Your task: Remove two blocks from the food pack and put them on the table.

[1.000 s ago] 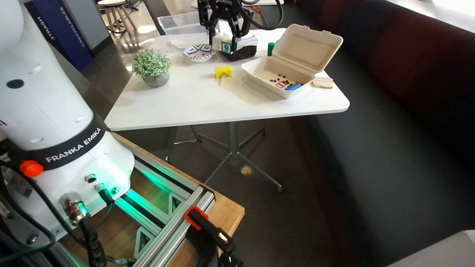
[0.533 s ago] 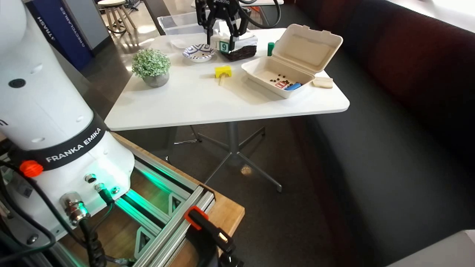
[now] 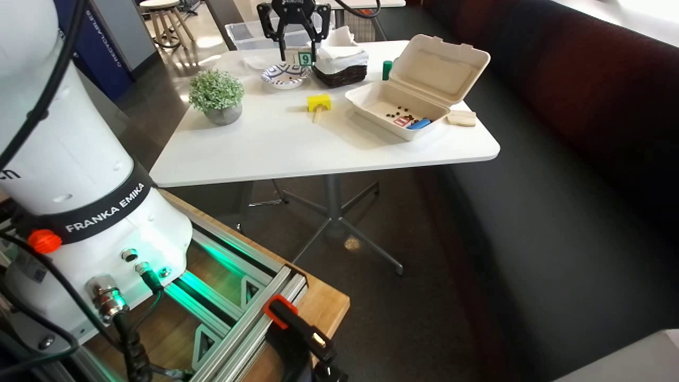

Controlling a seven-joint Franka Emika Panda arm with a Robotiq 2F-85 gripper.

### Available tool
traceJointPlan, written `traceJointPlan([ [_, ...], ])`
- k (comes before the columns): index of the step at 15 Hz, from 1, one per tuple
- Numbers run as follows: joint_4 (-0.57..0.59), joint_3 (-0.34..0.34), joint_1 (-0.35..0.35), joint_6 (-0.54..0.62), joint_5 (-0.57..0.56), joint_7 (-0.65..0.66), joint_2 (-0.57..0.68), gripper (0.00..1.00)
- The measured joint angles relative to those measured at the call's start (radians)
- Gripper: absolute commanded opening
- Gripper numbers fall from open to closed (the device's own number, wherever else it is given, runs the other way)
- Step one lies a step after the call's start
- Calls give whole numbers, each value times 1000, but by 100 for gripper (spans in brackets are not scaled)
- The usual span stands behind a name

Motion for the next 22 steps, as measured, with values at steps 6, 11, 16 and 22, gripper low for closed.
traceJointPlan([
  [6,138,5,-3,72,-135,-24,126,66],
  [11,133,7,-2,72,-135,-24,122,41],
  [16,150,1,-17,102,-129,-113,152,41],
  [22,237,9,-67,265,-84,-420,323,41],
])
